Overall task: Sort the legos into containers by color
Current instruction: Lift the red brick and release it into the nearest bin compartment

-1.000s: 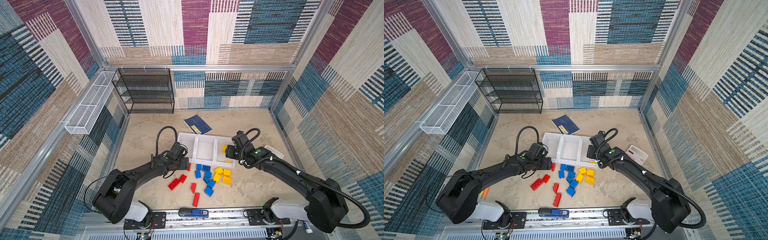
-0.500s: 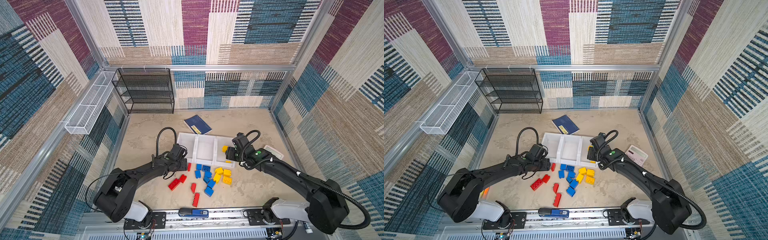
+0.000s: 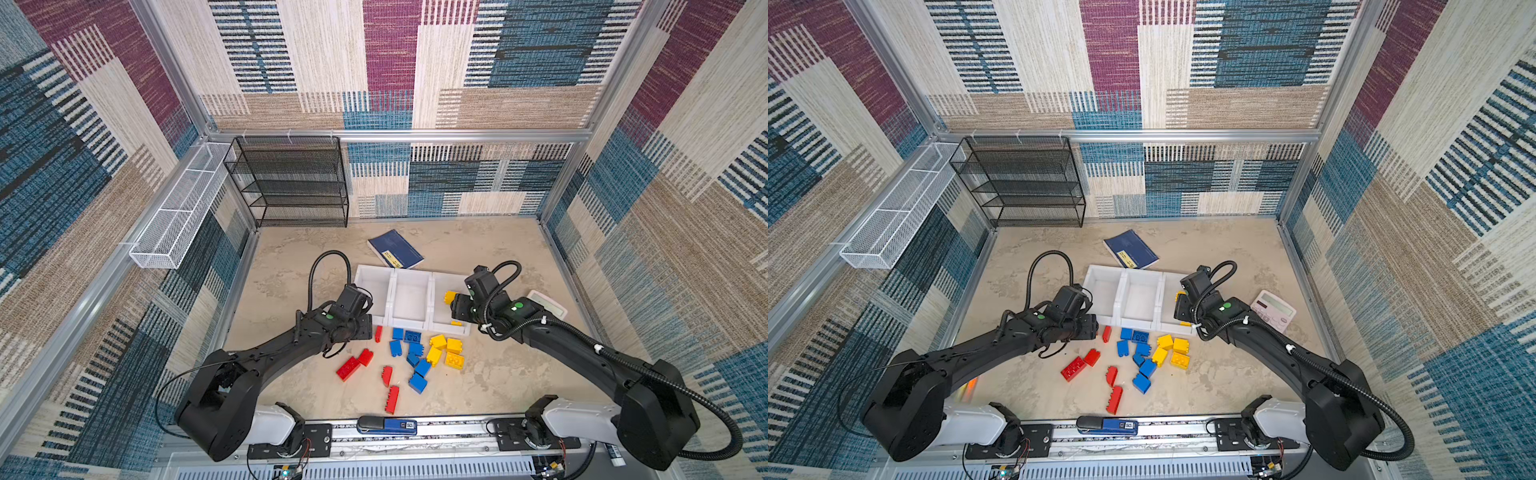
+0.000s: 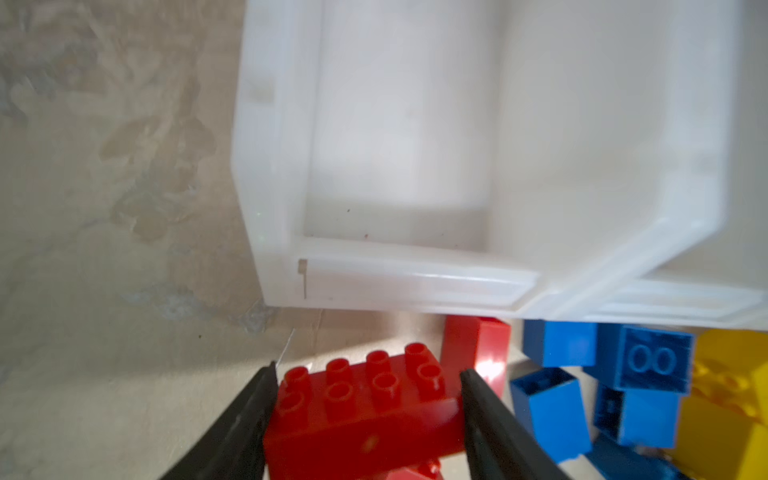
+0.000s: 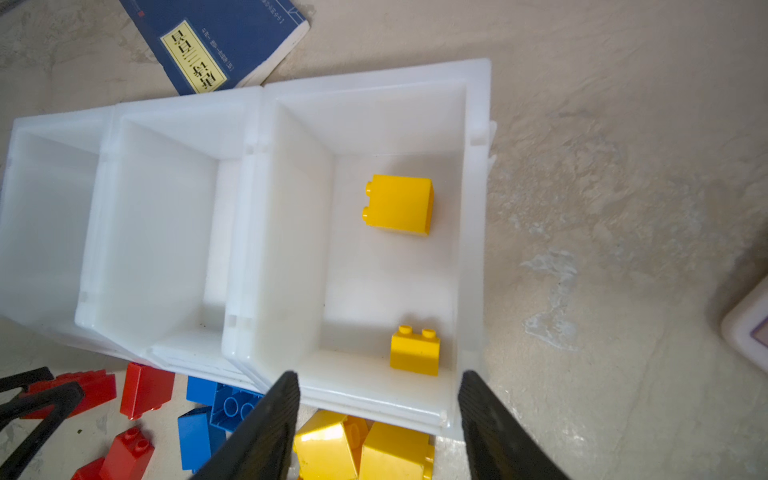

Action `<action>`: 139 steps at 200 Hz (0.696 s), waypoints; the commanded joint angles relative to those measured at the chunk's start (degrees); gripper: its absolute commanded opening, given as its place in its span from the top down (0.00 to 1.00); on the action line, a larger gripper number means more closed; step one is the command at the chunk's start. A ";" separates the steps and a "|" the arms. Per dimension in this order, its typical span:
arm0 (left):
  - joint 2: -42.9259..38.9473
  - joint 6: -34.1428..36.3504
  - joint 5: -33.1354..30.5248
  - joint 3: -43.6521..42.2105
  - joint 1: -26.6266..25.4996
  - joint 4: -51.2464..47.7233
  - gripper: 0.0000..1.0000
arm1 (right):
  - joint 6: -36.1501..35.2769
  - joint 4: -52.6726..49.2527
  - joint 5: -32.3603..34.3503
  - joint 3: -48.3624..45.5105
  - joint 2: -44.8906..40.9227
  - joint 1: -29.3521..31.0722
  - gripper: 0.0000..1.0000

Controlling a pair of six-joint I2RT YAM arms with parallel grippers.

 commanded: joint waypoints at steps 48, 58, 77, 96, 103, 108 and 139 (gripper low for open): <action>12.13 9.73 2.49 15.67 1.95 -0.75 0.37 | 0.38 0.22 0.70 0.66 -0.71 0.07 0.36; 14.21 10.10 2.64 17.11 2.26 -0.89 0.38 | 0.26 -0.30 1.05 0.94 -0.66 0.07 0.36; 16.44 10.60 2.88 18.51 2.49 -0.49 0.37 | 0.28 -0.72 1.25 1.37 -0.87 0.09 0.36; 17.10 10.42 2.93 18.65 2.43 -1.03 0.35 | 0.42 -0.93 1.17 1.13 -1.74 0.07 0.36; 16.93 9.97 2.78 18.21 2.50 -0.94 0.32 | 0.50 -0.98 1.25 0.93 -2.12 0.07 0.36; 16.68 9.74 2.57 17.71 2.49 -0.80 0.30 | 0.51 -1.04 1.28 0.80 -2.42 0.12 0.36; 14.51 8.63 1.53 15.40 2.44 -1.21 0.25 | 0.54 -1.17 0.63 0.33 -3.37 0.08 0.35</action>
